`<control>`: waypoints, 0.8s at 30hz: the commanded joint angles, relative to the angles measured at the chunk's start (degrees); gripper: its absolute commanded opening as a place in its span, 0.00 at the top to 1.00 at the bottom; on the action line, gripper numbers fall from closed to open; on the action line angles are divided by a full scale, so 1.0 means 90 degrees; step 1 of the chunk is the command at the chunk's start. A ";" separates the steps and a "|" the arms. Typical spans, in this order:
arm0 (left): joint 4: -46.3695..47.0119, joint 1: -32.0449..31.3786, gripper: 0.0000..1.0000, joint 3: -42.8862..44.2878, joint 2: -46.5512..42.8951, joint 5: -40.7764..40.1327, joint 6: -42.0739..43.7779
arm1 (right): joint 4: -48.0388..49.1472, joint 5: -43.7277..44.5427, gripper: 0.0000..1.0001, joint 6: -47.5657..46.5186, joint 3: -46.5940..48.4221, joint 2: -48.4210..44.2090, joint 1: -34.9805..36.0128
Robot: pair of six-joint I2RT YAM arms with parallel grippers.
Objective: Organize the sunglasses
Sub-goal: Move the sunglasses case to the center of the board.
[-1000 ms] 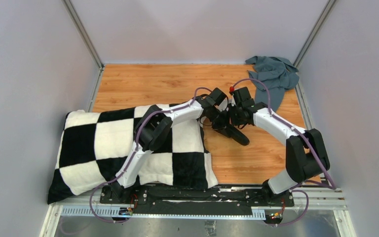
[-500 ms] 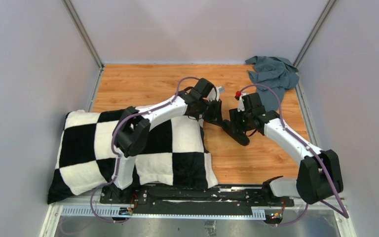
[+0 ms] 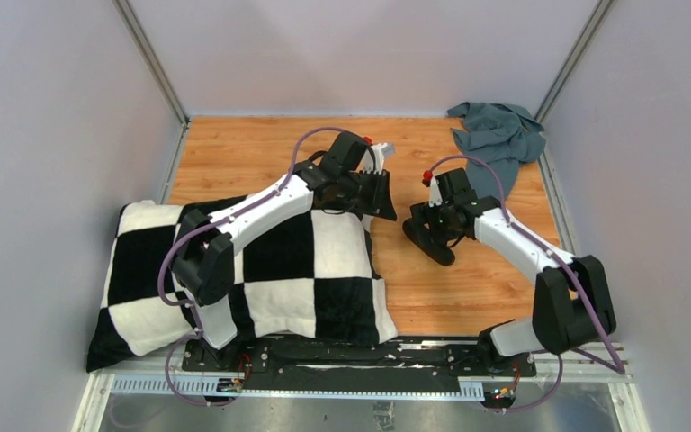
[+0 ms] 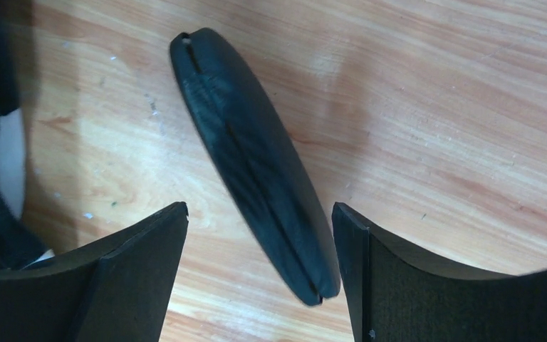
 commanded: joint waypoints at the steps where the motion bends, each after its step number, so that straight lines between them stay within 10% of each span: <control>1: -0.0121 0.0023 0.83 -0.0229 -0.0173 0.0015 0.0164 | -0.0437 0.0346 0.20 -0.0299 0.0428 0.0754 -0.0131; 11: -0.0130 0.0030 0.83 -0.0321 -0.0189 0.0054 0.0191 | -0.0119 0.0717 0.56 0.0030 0.0530 0.1096 -0.0185; 24: -0.0265 0.0069 0.82 -0.0607 -0.0600 -0.0062 0.0190 | 0.0249 0.4141 0.58 -0.0695 0.3697 0.3823 -0.0269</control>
